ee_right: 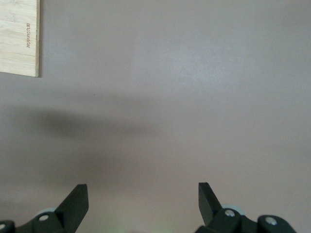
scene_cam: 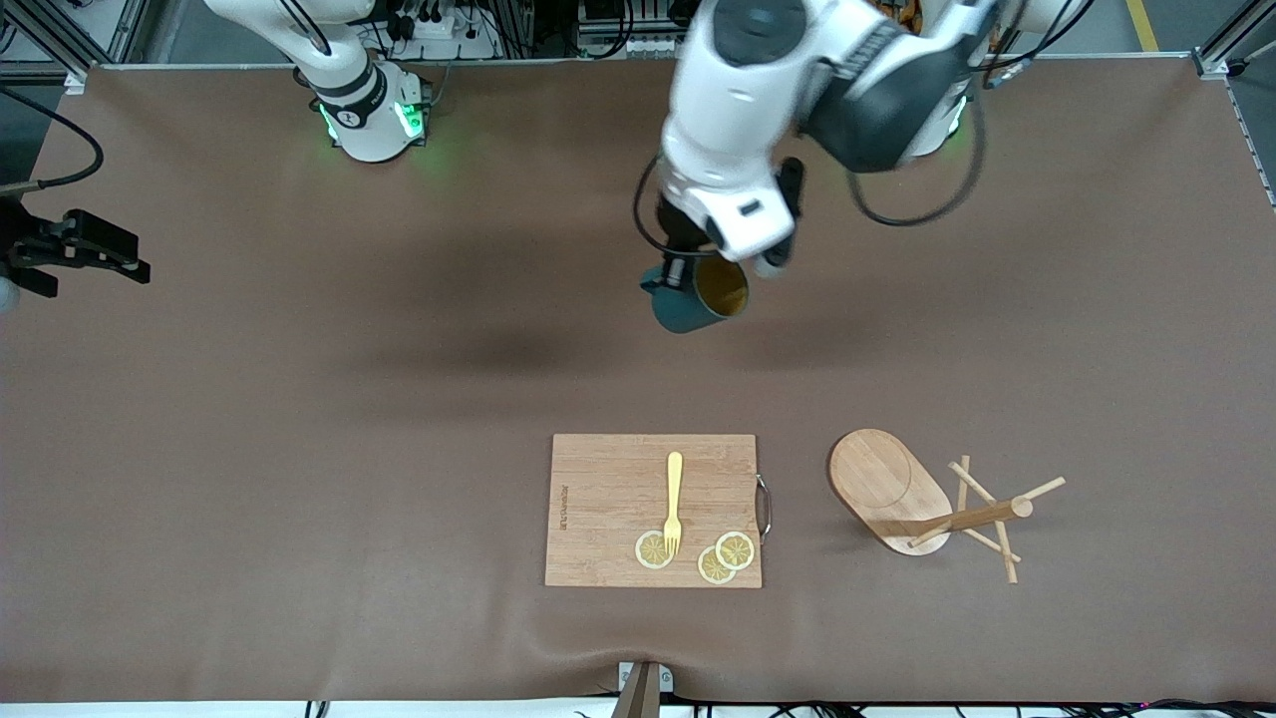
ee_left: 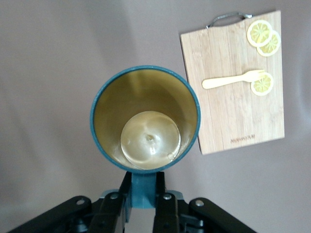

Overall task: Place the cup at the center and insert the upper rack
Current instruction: 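Carry the mug with the left gripper toward the wooden mug tree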

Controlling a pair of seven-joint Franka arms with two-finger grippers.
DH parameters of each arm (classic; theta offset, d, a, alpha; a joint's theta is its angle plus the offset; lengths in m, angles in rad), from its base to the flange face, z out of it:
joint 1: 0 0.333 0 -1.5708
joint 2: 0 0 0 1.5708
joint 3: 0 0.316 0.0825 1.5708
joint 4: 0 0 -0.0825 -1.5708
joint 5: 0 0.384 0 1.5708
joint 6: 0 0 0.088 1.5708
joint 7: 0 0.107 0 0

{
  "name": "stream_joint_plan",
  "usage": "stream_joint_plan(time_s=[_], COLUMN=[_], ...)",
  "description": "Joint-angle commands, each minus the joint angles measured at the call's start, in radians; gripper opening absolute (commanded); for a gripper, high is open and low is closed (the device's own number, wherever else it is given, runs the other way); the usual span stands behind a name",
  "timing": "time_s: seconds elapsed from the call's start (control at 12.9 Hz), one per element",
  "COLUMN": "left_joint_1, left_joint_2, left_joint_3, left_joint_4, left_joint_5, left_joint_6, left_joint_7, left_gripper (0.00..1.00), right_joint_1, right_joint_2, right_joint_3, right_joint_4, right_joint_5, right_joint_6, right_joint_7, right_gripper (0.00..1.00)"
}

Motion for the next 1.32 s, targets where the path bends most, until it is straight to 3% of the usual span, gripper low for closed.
stream_joint_plan(time_s=[0.0, 0.39, 0.62, 1.01, 1.24], left_joint_1=[0.122, 0.404, 0.549, 0.717, 0.756], left_joint_2=[-0.049, -0.058, -0.043, 0.072, 0.121], left_joint_3=[-0.012, -0.01, -0.009, -0.009, -0.009], left_joint_4=[-0.033, -0.036, -0.036, -0.034, -0.034], left_joint_5=[-0.134, -0.427, -0.546, -0.76, -0.863], left_joint_6=[0.001, -0.1, -0.183, -0.312, -0.327], left_joint_7=[0.169, 0.534, 0.741, 0.962, 1.039], left_gripper=[0.0, 0.0, 0.0, 0.0, 0.0], right_joint_1=[-0.023, -0.049, -0.05, -0.038, -0.038], right_joint_2=[-0.019, -0.019, -0.017, -0.016, -0.011], right_joint_3=[0.017, 0.016, 0.016, 0.026, 0.025], right_joint_4=[0.0, 0.0, -0.001, -0.001, -0.001], right_joint_5=[0.012, 0.012, 0.018, 0.037, 0.038], right_joint_6=[-0.01, -0.035, -0.044, -0.061, -0.061], right_joint_7=[0.006, 0.026, 0.04, 0.078, 0.08], right_gripper=[1.0, 1.0, 1.0, 1.0, 1.0])
